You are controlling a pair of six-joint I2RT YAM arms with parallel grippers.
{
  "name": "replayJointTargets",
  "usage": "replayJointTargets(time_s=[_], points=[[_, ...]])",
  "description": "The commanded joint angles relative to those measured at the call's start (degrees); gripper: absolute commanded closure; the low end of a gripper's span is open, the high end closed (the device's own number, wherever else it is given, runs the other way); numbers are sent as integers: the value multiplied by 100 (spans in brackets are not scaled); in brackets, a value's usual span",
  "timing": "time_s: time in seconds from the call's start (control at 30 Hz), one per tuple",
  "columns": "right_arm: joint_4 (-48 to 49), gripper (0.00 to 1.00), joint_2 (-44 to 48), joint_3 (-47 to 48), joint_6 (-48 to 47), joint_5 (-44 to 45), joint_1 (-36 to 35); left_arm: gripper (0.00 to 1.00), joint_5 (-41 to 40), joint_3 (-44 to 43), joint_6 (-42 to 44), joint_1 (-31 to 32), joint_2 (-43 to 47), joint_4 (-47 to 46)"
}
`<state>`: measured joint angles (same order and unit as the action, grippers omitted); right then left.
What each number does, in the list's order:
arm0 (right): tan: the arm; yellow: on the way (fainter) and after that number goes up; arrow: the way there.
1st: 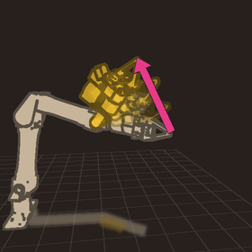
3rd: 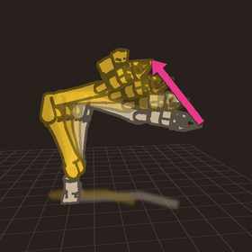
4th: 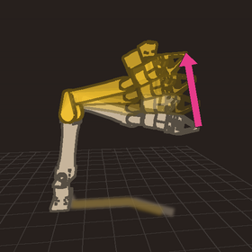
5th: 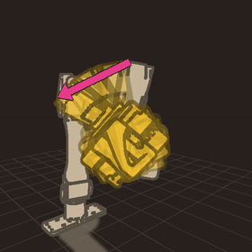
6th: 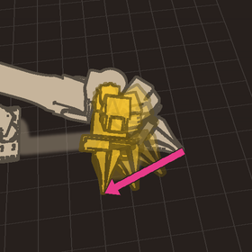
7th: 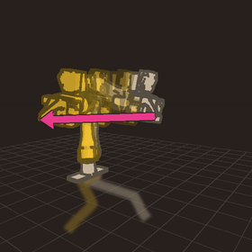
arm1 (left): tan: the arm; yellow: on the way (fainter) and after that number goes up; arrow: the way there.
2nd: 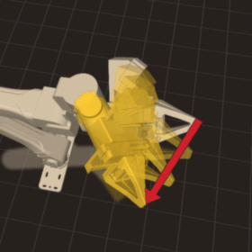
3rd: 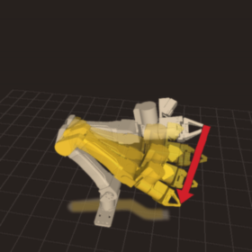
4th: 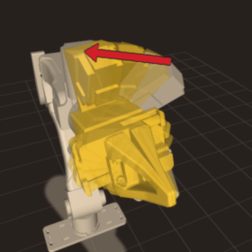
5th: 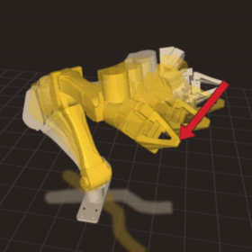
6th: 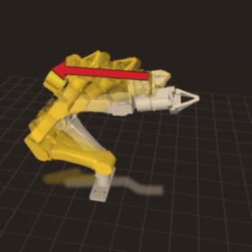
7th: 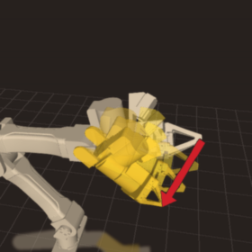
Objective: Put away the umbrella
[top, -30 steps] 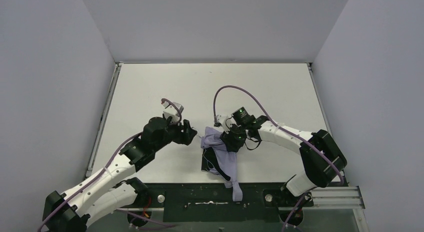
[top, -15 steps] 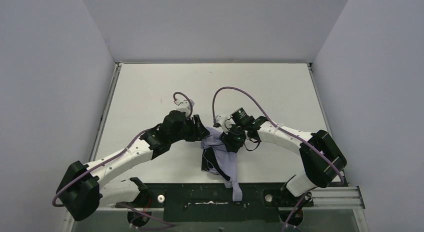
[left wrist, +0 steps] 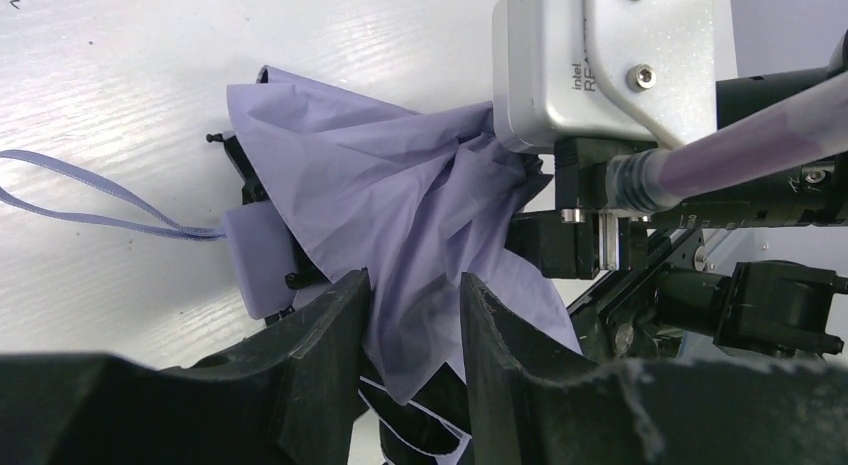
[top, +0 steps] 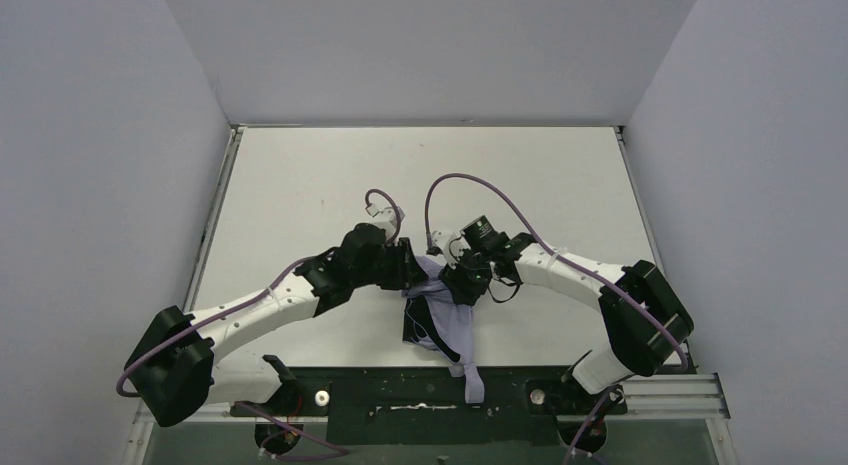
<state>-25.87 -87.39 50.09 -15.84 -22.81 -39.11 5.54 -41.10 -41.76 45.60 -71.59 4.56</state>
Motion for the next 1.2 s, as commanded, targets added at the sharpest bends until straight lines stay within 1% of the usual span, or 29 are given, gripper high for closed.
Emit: replayJointTargets(time_s=[0.0, 0.13, 0.17, 0.2, 0.27, 0.3, 0.33, 0.5, 0.6, 0.77, 0.97, 1.17], points=[[271, 75, -35, -12, -51, 346, -39, 64, 132, -279, -41, 71, 73, -36], [264, 75, -45, -3, -60, 354, -39, 65, 79, -275, -25, 118, 124, 114], [264, 75, -41, -7, -62, 362, -41, 70, 59, -249, -40, 135, 154, 90], [261, 75, -40, -7, -60, 377, -36, 79, 46, -223, -43, 148, 176, 57], [262, 75, -56, -1, -48, 399, -37, 93, 29, -224, -39, 171, 195, 23], [264, 75, -54, 1, -38, 400, -35, 98, 19, -256, -20, 197, 203, 27], [286, 75, -49, -11, -22, 406, -35, 100, 22, -276, 11, 210, 221, -2], [328, 73, 2, -38, 34, 441, -35, 100, 255, -219, 179, 290, 311, -571], [315, 70, 12, -17, 69, 436, -2, 100, 319, -199, 388, 484, 408, -743], [203, 67, -64, 107, 188, 306, 186, 100, 193, 13, 701, 950, 795, -804], [222, 64, -79, 124, 282, 251, 310, 100, -29, 492, 780, 1442, 1289, -714], [189, 65, -95, 142, 279, 269, 334, 100, -424, 802, 853, 2122, 1235, -465]])
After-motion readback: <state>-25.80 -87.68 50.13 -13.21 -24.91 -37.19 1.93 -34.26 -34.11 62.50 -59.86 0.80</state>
